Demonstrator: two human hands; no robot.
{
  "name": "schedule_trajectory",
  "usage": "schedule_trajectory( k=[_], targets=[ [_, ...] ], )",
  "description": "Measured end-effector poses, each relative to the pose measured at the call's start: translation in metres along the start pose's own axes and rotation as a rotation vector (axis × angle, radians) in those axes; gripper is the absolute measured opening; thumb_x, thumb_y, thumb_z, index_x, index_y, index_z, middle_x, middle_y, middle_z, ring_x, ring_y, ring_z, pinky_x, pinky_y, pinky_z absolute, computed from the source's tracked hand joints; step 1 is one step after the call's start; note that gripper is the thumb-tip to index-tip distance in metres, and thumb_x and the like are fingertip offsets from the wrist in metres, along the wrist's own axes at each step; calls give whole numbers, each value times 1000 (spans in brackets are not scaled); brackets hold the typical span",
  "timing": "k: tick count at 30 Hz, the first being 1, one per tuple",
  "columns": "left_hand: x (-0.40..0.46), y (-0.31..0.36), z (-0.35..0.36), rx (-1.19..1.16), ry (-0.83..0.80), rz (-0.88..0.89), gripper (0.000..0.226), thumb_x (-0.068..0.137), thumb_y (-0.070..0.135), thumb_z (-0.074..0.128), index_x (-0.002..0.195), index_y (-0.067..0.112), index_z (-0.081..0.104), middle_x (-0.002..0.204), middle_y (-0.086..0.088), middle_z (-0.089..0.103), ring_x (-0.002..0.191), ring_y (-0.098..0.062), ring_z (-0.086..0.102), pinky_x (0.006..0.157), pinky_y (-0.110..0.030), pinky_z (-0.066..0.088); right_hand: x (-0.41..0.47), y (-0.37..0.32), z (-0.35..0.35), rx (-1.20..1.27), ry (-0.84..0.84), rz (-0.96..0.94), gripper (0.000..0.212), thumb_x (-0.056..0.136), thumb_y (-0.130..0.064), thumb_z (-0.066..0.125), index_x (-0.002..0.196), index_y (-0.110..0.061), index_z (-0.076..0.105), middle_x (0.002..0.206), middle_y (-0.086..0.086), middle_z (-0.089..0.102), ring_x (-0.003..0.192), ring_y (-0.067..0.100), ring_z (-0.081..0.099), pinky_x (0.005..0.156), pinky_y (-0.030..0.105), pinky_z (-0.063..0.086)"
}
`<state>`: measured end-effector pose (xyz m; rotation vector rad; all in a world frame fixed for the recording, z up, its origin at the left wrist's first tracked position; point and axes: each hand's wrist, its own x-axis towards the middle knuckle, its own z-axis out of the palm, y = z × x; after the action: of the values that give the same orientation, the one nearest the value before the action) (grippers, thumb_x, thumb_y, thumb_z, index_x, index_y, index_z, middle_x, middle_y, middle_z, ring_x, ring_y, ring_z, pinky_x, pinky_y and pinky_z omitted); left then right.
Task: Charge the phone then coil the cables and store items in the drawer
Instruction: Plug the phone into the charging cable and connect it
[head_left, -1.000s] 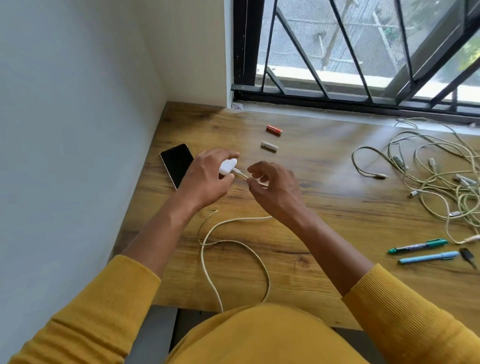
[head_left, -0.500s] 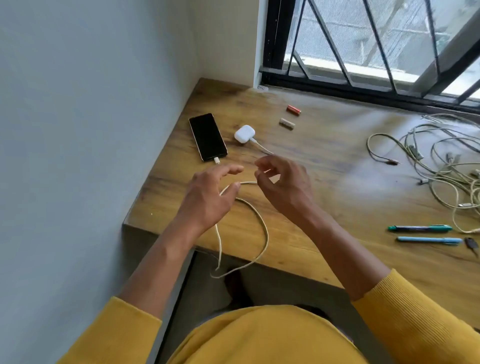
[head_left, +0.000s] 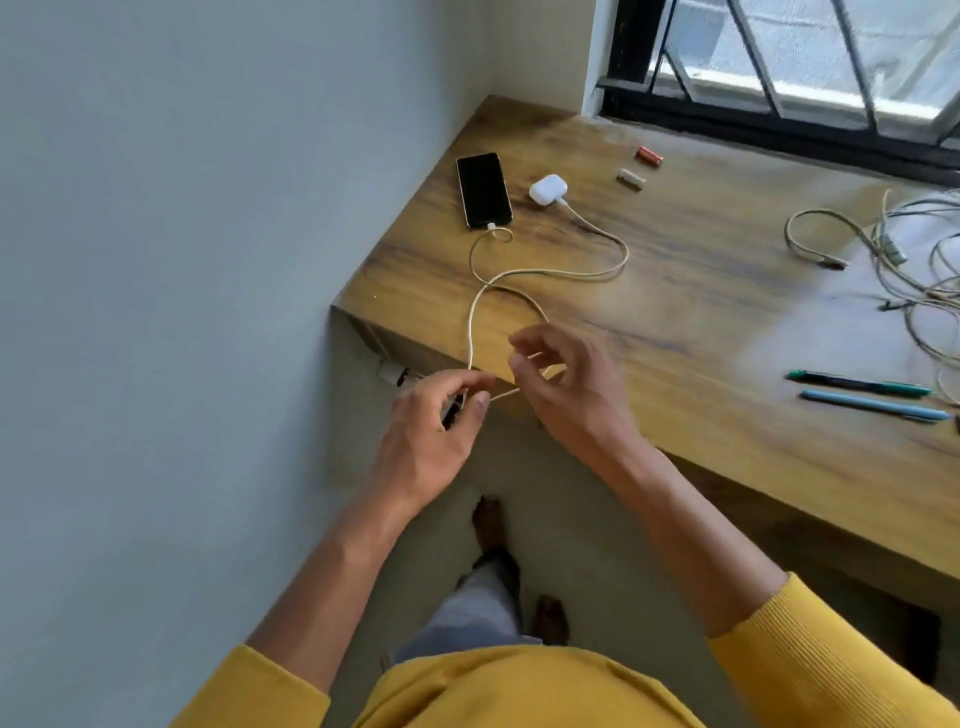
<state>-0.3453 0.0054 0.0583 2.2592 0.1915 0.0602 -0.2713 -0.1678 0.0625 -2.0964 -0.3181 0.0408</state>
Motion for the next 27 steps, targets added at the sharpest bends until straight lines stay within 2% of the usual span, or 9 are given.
schedule_trajectory(
  k=[3, 7, 10, 13, 15, 18, 20, 24, 27],
  targets=[
    [-26, -9, -2, 25, 35, -48, 25, 105, 33, 64, 128, 30, 73, 124, 17, 72, 111, 23, 55, 94, 3, 37, -20, -3, 12, 20, -44, -32, 19, 98, -29, 69, 114, -22, 75, 101, -12, 75, 90, 4, 68, 79, 35, 60],
    [-51, -23, -3, 59, 52, -114, 28, 105, 33, 64, 132, 29, 71, 129, 17, 70, 103, 31, 49, 93, 3, 35, -35, -3, 34, 40, -86, -21, 19, 98, -29, 70, 115, -23, 75, 99, -12, 74, 88, 4, 67, 78, 30, 58],
    [-59, -35, -6, 76, 52, -151, 33, 106, 35, 62, 138, 29, 68, 136, 16, 66, 106, 23, 44, 95, -4, 36, -39, -2, 54, 65, -112, -17, 20, 98, -29, 71, 116, -22, 76, 100, -13, 74, 87, 3, 67, 76, 27, 56],
    [-59, -48, -15, 86, 73, -153, 34, 106, 33, 63, 140, 27, 66, 132, 22, 61, 108, 26, 38, 88, 8, 31, -33, -7, 76, 82, -121, -3, 20, 98, -28, 70, 116, -21, 76, 99, -13, 74, 87, 0, 66, 74, 17, 49],
    [-55, -59, -22, 92, 91, -153, 35, 107, 32, 62, 141, 28, 65, 134, 20, 62, 108, 25, 38, 94, 0, 36, -28, -11, 91, 104, -105, 1, 21, 98, -27, 70, 118, -21, 75, 101, -13, 73, 91, 1, 67, 76, 21, 53],
    [-46, -80, -34, 84, 119, -174, 36, 107, 35, 61, 142, 31, 64, 142, 13, 64, 117, 9, 48, 109, -33, 48, -23, -16, 115, 128, -67, 5, 21, 99, -25, 69, 119, -22, 74, 102, -14, 72, 93, 3, 67, 76, 27, 57],
    [-42, -99, -38, 70, 140, -185, 35, 106, 35, 61, 141, 31, 65, 142, 11, 65, 123, -2, 56, 111, -44, 50, -25, -16, 132, 147, -47, 31, 20, 99, -24, 69, 118, -22, 74, 102, -14, 73, 94, 2, 67, 77, 26, 57],
    [-39, -151, -35, 39, 178, -188, 33, 106, 33, 62, 138, 30, 68, 138, 10, 68, 122, 0, 58, 110, -44, 51, -36, -1, 171, 206, -24, 73, 20, 100, -22, 70, 119, -21, 74, 103, -12, 74, 96, 5, 70, 81, 33, 60],
    [-39, -198, -19, 27, 207, -187, 32, 106, 34, 61, 136, 30, 69, 136, 12, 70, 127, -5, 62, 111, -45, 51, -42, 25, 209, 243, -12, 95, 20, 100, -21, 69, 120, -19, 74, 104, -11, 74, 97, 8, 71, 82, 37, 61]
  ],
)
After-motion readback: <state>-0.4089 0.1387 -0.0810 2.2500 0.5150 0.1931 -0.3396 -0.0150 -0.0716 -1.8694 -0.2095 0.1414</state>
